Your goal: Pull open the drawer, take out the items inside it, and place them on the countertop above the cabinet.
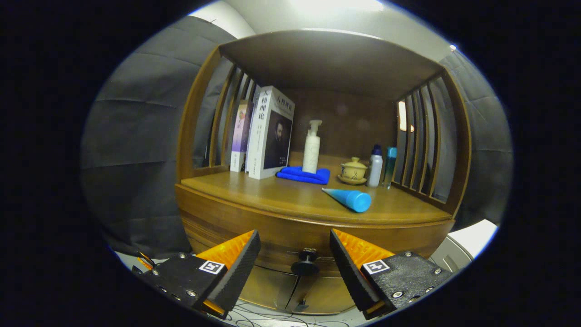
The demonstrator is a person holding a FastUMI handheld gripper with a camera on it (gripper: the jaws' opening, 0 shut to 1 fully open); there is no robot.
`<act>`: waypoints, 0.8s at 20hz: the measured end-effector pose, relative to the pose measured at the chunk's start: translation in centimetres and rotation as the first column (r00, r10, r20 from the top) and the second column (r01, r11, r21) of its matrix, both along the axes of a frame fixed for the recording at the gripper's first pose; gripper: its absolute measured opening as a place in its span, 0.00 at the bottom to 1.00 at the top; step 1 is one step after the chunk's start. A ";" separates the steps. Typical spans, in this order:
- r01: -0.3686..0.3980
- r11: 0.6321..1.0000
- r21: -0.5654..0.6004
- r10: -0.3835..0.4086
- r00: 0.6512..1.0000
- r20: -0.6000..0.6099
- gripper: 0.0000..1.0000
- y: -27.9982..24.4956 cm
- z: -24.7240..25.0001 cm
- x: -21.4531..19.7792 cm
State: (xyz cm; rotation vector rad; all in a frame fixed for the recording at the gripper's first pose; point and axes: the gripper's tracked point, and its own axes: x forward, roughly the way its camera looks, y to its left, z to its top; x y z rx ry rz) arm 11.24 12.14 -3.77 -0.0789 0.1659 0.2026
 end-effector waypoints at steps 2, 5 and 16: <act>0.001 1.000 0.011 -0.001 0.999 0.033 0.95 0.0 2.1 -1.6; -0.008 0.999 0.050 0.004 0.997 0.079 0.95 0.0 5.3 -4.7; 0.003 0.998 0.069 -0.013 0.990 0.142 0.95 -2.2 7.8 -14.4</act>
